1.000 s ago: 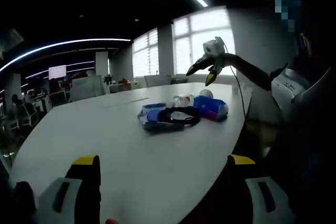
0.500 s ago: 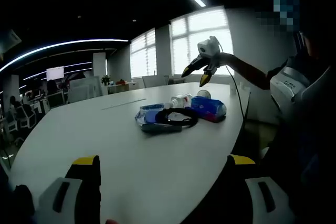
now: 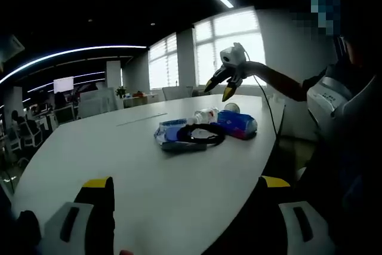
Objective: Arrange the tabletop items into an orderly group along one side of the table until the central work area is clear of visible clutter.
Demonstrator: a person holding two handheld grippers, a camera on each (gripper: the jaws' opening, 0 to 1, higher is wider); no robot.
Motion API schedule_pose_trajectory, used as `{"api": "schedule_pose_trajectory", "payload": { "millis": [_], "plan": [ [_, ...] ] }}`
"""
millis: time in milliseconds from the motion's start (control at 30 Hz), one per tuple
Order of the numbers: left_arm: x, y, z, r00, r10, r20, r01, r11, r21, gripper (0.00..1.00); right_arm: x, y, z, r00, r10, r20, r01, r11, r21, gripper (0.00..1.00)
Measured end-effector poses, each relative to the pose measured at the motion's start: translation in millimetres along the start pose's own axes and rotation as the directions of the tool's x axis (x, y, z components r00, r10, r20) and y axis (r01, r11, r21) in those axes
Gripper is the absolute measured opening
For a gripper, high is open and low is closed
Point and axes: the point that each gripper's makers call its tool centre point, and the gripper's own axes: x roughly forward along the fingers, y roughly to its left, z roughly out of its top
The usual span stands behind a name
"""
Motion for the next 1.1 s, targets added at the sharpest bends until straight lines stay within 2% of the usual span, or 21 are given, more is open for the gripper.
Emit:
{"api": "schedule_pose_trajectory", "payload": {
  "millis": [267, 1100],
  "plan": [
    [0.7, 0.9, -0.4, 1.000, 0.001, -0.001, -0.001, 1.000, 0.002, 1.00, 9.6, -0.8, -2.7, 1.000, 0.017, -0.022, -0.017, 1.000, -0.007, 0.49],
    [11.2, -4.6, 13.8, 1.000, -0.026, 0.006, 0.026, 0.999, 0.031, 0.99, 39.9, 1.9, 8.4, 0.997, 0.080, -0.012, -0.080, 0.996, -0.036, 0.44]
  ]
}}
